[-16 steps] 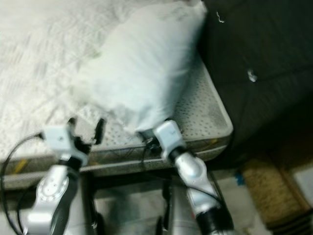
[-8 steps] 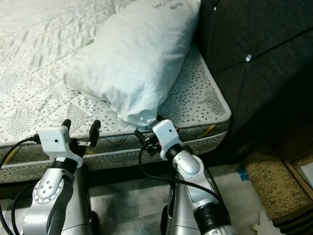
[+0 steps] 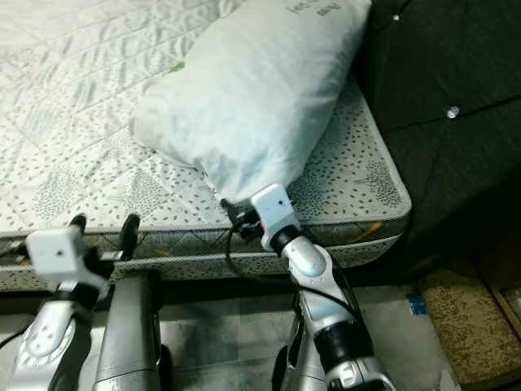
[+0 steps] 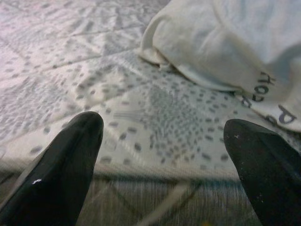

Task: Clean up the room

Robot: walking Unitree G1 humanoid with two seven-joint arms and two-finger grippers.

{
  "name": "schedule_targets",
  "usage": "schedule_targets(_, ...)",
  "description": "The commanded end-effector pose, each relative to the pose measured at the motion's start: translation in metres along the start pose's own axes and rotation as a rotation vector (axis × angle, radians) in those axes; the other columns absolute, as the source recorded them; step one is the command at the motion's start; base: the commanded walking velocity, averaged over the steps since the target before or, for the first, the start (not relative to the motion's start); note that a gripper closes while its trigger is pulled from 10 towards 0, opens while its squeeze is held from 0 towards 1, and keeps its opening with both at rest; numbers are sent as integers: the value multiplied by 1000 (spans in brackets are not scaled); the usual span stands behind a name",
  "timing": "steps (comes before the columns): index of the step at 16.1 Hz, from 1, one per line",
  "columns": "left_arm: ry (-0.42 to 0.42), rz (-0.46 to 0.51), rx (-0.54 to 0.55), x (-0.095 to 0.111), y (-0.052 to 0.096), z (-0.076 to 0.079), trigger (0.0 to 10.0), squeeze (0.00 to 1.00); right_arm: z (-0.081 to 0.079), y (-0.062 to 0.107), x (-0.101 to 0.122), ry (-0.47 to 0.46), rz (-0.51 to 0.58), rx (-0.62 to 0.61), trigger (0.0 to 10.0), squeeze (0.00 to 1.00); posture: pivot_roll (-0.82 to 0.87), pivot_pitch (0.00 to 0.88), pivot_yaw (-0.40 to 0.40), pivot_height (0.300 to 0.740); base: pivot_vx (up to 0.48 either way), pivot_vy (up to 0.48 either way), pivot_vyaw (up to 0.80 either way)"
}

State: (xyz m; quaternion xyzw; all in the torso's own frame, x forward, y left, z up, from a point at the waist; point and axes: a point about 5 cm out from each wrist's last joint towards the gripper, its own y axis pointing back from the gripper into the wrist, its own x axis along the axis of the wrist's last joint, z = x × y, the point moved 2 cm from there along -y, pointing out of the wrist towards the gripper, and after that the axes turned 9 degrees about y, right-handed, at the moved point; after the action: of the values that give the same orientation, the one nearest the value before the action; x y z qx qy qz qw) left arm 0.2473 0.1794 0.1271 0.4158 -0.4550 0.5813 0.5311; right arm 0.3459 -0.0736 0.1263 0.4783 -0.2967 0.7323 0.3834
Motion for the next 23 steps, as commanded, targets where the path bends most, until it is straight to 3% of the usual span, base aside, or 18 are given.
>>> schedule_targets(1, 8, -6, -4, 2, 5, 0, 10000, 0, 9, 0, -4, -25, -15, -52, 10000, 0, 147, 250, -68, 463, 0, 0, 0)
schedule_targets(4, 12, -17, -3, 4, 11, -1, 10000, 0, 26, -16, 2, -112, -47, -159, 10000, 0, 158, 249, -75, 463, 0, 0, 0)
schedule_targets(7, 13, -23, -7, 6, 11, -1, 10000, 0, 38, -24, 10, -103, -31, -196, 10000, 0, 164, 248, -74, 463, 0, 0, 0)
schedule_targets(10, 13, -23, -10, 7, 9, -1, 10000, 0, 56, -24, 8, -243, -44, -302, 10000, 0, 162, 247, -70, 463, 0, 0, 0)
schedule_targets(11, 14, -23, -13, 7, 8, 0, 10000, 0, 56, -25, 10, -261, -25, -300, 0, 0, 163, 246, -69, 463, 0, 0, 0)
schedule_targets(15, 15, -20, -18, 8, 5, 1, 10000, 0, 57, -29, 17, -266, 3, -317, 0, 0, 168, 236, -64, 463, 0, 0, 0)
schedule_targets(18, 18, -18, -17, 6, 4, 2, 10000, 0, 68, -29, 19, -265, 7, -352, 0, 0, 167, 213, -72, 463, 0, 0, 0)
schedule_targets(23, 23, -9, -11, 4, 0, 2, 10000, 0, 68, -29, 17, -253, 9, -352, 0, 0, 166, 183, -79, 463, 0, 0, 0)
